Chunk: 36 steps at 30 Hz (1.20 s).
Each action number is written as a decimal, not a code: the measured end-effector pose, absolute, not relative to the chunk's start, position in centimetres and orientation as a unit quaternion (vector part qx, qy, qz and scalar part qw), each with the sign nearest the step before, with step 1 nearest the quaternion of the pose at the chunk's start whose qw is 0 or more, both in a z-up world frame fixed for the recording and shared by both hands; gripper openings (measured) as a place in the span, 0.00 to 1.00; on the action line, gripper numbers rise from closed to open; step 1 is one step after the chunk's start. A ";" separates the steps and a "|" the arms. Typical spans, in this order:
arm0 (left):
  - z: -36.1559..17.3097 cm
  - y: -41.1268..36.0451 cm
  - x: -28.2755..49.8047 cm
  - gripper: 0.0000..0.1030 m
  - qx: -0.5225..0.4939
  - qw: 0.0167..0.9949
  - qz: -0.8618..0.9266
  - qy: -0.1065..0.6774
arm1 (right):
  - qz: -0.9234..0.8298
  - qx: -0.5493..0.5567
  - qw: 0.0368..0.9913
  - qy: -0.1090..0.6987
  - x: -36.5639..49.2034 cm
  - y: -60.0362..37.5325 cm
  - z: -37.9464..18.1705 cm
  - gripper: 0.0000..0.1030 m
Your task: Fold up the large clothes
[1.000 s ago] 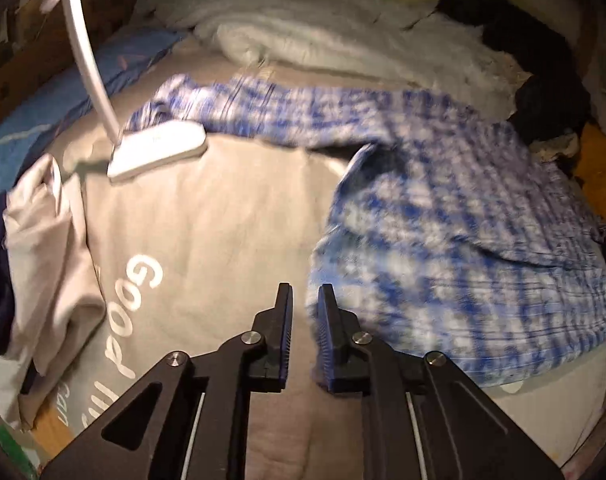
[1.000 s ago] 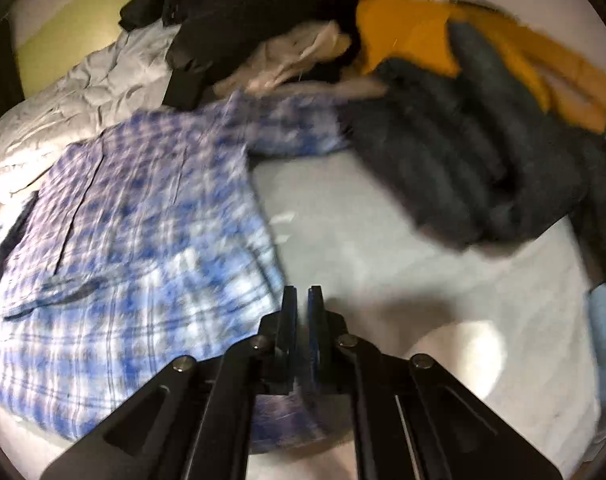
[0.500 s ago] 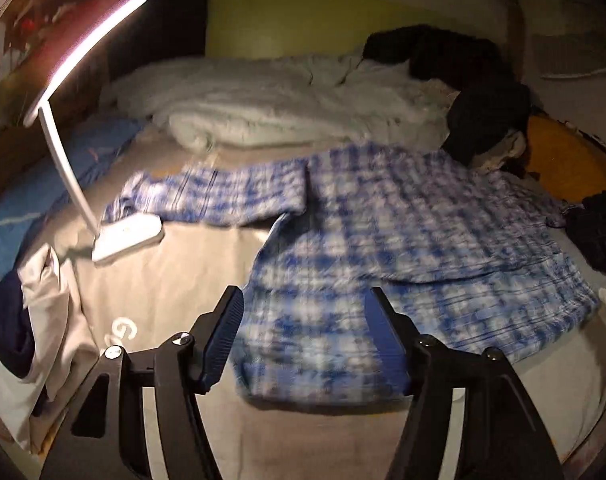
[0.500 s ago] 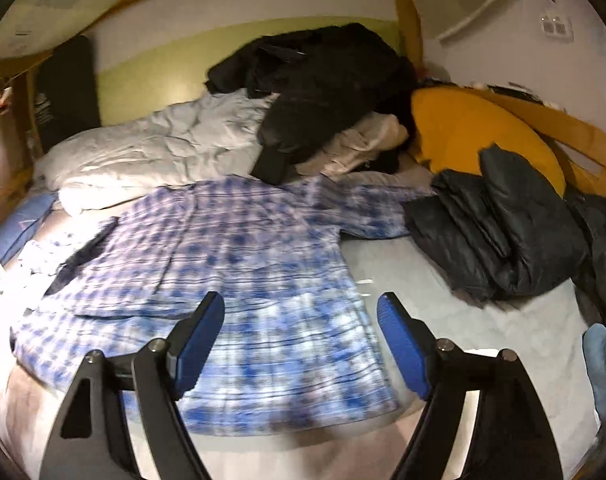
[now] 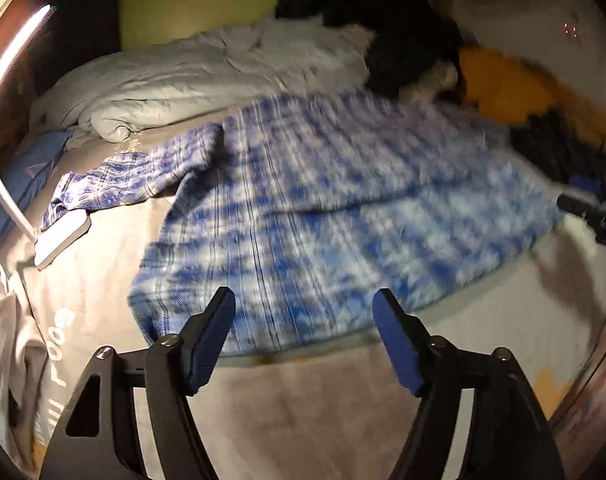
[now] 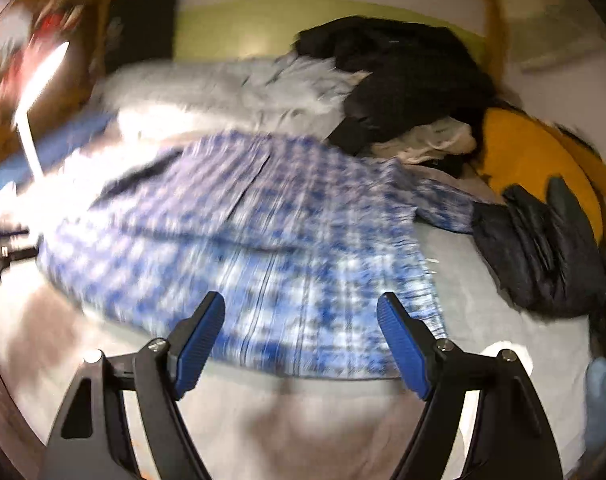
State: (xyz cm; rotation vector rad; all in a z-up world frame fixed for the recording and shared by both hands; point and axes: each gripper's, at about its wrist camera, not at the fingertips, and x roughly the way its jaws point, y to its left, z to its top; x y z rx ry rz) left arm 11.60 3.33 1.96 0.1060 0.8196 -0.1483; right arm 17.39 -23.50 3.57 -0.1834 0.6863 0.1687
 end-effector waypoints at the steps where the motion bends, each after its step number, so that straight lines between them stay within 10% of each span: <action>1: 1.4 2.9 11.6 0.69 0.065 0.909 -0.073 0.404 | 0.089 -0.107 0.928 0.347 17.5 -22.7 2.7 0.75; 22: -5.3 2.0 15.8 0.91 0.095 0.898 0.046 0.428 | -0.007 -0.235 0.896 0.377 20.8 -19.6 -4.7 0.97; 27: -4.9 5.8 16.8 0.55 0.059 0.898 0.111 0.421 | -0.091 -0.183 0.899 0.387 23.1 -23.4 -4.2 0.95; 36: -1.7 9.3 15.2 0.05 0.007 0.914 0.129 0.384 | -0.121 -0.046 0.919 0.373 22.2 -29.2 -0.7 0.06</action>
